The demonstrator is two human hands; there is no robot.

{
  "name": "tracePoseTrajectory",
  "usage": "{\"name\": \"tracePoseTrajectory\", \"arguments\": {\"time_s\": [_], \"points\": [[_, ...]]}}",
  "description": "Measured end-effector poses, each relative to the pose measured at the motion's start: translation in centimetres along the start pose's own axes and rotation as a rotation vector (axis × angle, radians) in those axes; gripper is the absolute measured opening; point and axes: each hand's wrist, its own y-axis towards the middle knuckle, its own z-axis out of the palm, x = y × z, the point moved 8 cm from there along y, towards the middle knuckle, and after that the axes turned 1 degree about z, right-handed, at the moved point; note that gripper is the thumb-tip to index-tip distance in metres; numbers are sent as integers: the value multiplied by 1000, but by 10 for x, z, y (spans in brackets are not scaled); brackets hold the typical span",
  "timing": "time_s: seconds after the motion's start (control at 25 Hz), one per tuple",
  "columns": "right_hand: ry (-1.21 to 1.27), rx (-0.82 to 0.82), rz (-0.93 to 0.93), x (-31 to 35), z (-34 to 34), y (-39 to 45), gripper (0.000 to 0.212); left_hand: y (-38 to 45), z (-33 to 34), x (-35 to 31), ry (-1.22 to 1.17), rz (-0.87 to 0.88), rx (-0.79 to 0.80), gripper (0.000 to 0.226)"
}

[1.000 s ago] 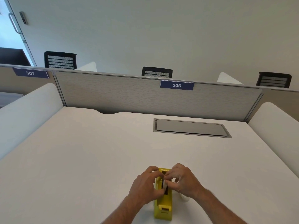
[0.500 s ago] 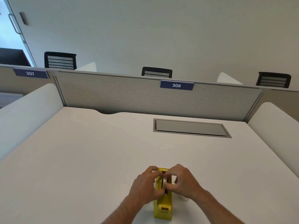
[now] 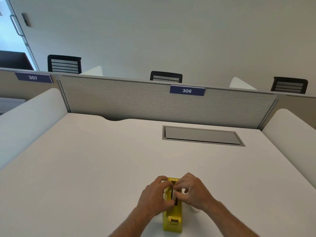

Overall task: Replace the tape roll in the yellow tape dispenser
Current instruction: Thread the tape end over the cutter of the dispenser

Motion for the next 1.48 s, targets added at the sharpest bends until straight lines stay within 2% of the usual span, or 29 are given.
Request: {"name": "tracePoseTrajectory", "arguments": {"time_s": [0.44,0.6,0.84,1.48], "points": [[36,6,43,-2,-2,2,15,1,-2,-1,-3,3,-2,49],[19,14,76,-5,1,0,23,1,-3,-1,-8,8,3,50],[22,0,36,1,-4,4,11,1,-3,-2,1,4,17,49],[51,35,72,3,-6,5,14,2,-4,0,-50,5,-8,51]]}}
